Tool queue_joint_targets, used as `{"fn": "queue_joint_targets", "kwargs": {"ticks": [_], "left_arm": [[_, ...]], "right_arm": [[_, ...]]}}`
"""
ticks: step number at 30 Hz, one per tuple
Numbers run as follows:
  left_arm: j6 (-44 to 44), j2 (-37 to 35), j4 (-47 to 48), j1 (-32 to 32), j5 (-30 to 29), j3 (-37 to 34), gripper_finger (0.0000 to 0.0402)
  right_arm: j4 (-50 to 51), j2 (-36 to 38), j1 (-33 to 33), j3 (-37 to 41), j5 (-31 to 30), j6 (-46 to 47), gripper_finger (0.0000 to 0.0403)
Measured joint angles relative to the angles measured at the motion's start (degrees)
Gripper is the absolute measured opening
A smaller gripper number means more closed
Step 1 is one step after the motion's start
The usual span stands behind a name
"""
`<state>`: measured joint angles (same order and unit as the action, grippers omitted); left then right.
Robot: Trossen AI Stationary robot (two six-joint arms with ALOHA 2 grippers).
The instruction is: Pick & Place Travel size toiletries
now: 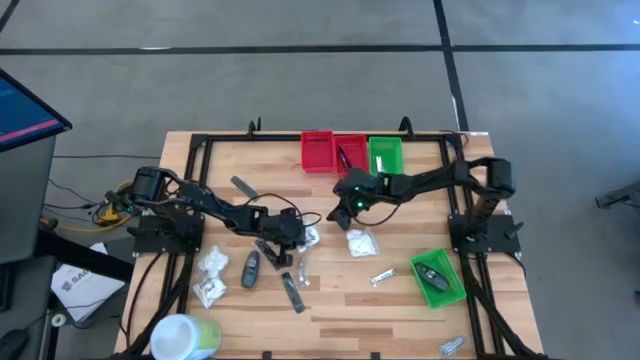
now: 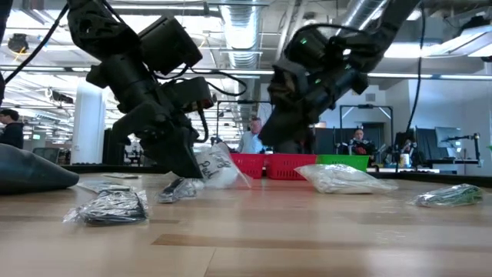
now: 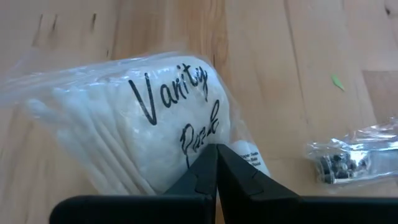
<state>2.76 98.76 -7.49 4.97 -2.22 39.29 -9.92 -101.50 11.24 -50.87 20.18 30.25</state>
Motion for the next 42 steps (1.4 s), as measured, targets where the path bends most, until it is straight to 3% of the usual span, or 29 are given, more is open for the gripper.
{"fn": "queue_joint_targets", "kwargs": {"ticks": [9,14,22,42], "left_arm": [[0.0,-0.83,0.85,0.42,-0.09,-0.13,0.0001],[0.01,-0.83,0.9,0.42,-0.08,-0.13,0.0001],[0.02,-0.86,0.98,0.42,-0.07,-0.13,0.0001],[0.01,-0.88,0.74,0.42,-0.07,-0.15,0.0001]], "right_arm": [[0.78,-9.59,-0.38,-7.95,6.05,-2.49,0.0094],[0.89,-10.31,-0.71,-8.57,8.5,-4.39,0.0123],[-0.01,-10.29,-1.41,-8.6,7.06,-4.75,0.0159],[-0.36,-11.26,-2.29,-9.31,5.42,-5.38,0.0161]]}}
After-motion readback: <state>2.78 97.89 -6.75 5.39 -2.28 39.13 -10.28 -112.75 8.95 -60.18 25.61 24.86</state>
